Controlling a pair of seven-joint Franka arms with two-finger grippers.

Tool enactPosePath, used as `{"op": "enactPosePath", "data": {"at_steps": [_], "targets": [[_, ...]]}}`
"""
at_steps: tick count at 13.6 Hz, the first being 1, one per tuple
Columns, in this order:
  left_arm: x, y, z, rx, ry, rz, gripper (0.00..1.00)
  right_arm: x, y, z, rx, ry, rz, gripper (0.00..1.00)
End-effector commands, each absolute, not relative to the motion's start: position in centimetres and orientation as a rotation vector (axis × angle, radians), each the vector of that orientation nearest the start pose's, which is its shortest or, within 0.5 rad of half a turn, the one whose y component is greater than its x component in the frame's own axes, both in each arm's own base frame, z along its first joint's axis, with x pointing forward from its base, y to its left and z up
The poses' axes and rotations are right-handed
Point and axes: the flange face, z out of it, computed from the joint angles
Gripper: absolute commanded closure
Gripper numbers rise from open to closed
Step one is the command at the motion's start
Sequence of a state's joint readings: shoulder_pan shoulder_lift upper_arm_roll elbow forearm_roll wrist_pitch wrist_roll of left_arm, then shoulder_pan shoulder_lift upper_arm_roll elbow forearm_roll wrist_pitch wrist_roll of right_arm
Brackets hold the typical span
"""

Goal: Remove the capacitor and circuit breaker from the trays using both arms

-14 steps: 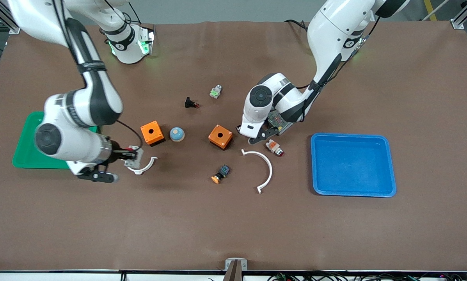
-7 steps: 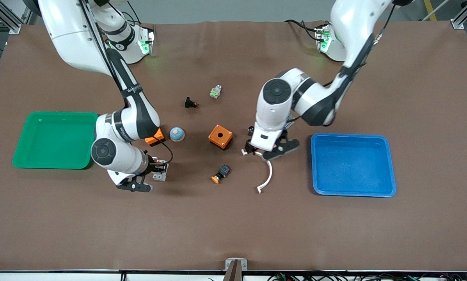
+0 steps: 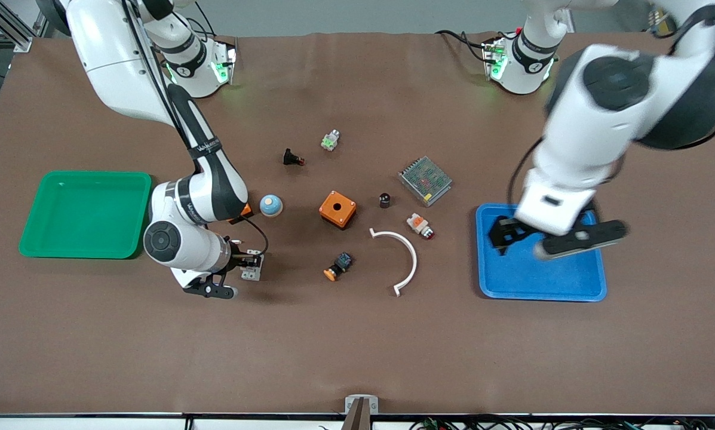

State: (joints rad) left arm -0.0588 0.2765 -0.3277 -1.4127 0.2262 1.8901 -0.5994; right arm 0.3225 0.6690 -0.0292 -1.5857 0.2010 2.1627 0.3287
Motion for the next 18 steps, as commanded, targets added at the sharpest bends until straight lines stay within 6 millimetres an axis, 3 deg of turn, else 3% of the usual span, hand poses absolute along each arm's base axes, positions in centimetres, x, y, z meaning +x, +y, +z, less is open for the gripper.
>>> {"op": "enactPosePath", "data": {"at_steps": [1,2,4,6,7,8,10,13,15,18], "targets": [[59.4,-16.7,62.4,-3.105,-0.181,-0.305,0.0,65.0,20.4,28.5,-3.0,0.238,0.24,0.0],[58.6,-14.8,63.2,-3.09,-0.142,-0.254,0.0,64.3,20.1,31.0,-3.0,0.228,0.279,0.0],[56.9,-12.0,64.8,-3.081,-0.04,-0.175,0.0,61.8,18.7,38.5,-3.006,0.203,0.305,0.0],[55.8,-9.2,65.5,-3.115,-0.081,-0.143,0.0,59.5,15.2,45.9,-3.067,0.195,0.286,0.0],[55.3,-9.1,65.0,-3.12,-0.068,-0.119,0.0,58.2,13.6,48.7,-3.076,0.201,0.305,0.0],[54.8,-7.6,65.2,-3.114,-0.058,-0.115,0.0,57.2,11.4,50.9,-3.069,0.23,0.32,0.0],[54.1,-7.0,64.7,-3.11,-0.029,-0.093,0.0,55.0,5.9,53.7,-3.059,0.193,0.317,0.0],[53.7,-7.0,65.1,-3.11,-0.039,-0.105,0.0,54.1,-0.2,55.0,-3.045,0.112,0.281,0.0],[53.5,-7.3,64.5,-3.108,-0.048,-0.084,0.0,53.4,-1.8,56.5,-3.08,0.069,0.245,0.0],[52.6,-8.8,64.6,-3.106,-0.01,-0.076,0.0,51.6,-2.1,60.4,-3.121,0.064,0.156,0.0]]}}
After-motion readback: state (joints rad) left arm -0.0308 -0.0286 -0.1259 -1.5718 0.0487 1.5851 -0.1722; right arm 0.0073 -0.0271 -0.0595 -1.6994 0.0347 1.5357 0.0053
